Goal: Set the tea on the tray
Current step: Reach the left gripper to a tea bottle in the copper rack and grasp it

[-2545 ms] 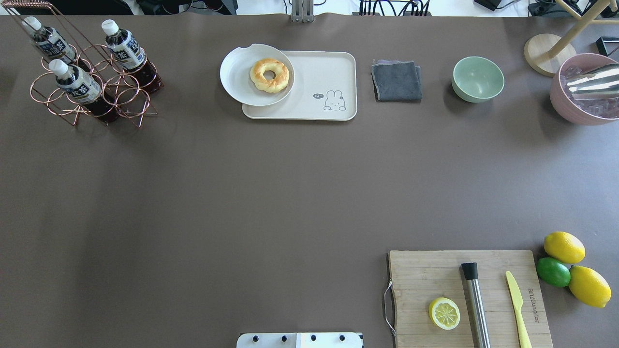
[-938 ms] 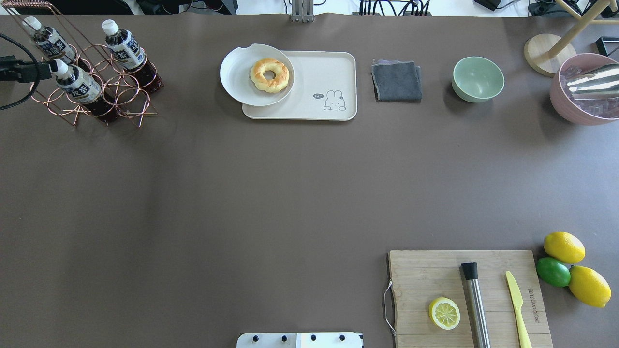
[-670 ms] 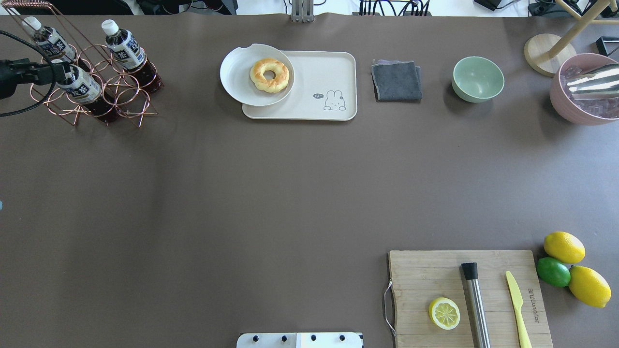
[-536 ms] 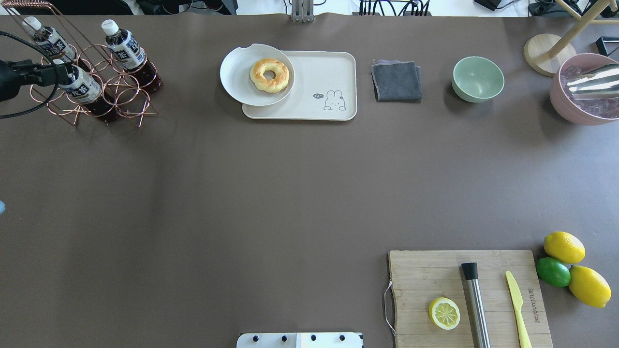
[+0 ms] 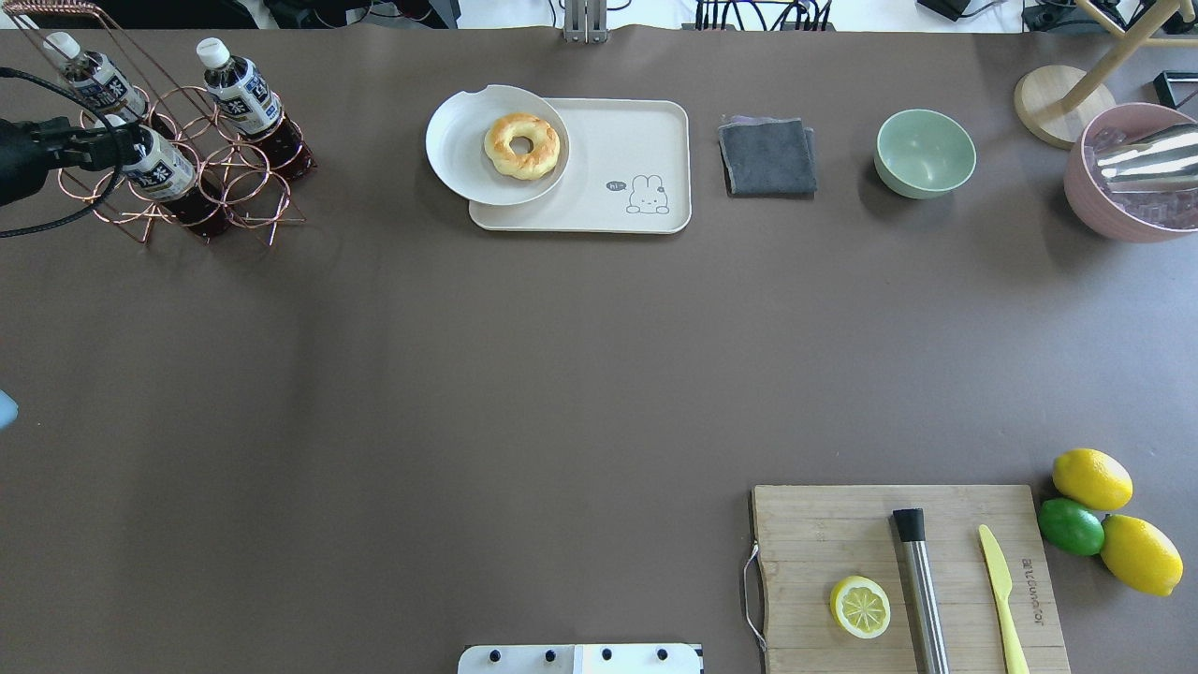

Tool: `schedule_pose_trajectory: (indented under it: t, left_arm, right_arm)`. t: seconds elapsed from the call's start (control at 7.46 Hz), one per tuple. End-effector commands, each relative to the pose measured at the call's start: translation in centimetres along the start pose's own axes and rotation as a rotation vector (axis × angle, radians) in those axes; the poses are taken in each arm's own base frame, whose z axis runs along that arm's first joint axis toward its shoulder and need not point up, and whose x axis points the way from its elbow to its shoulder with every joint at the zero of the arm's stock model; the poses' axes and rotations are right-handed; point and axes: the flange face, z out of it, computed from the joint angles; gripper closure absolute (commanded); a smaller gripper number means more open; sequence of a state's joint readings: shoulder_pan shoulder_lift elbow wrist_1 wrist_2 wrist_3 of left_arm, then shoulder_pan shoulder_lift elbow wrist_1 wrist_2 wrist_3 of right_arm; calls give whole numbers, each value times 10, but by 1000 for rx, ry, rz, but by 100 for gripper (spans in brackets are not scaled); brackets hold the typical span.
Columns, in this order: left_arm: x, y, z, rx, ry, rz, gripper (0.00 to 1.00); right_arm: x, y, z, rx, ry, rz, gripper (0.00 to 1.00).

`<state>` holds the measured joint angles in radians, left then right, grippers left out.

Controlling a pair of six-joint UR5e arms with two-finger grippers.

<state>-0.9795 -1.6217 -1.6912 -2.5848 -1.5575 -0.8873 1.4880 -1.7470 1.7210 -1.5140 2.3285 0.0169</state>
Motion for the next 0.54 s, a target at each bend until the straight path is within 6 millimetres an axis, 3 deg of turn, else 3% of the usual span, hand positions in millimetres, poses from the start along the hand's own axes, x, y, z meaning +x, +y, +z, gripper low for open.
schedule_pose_trajectory:
  t: [0.0,0.4]
  left_arm:
    - [6,3,3,1,2,7,15]
    - [5,6,15,-9,-2,12,15]
  right_arm:
    - [0,0,0,0,0,0,0]
    - [0,0,0,0,0,0,0]
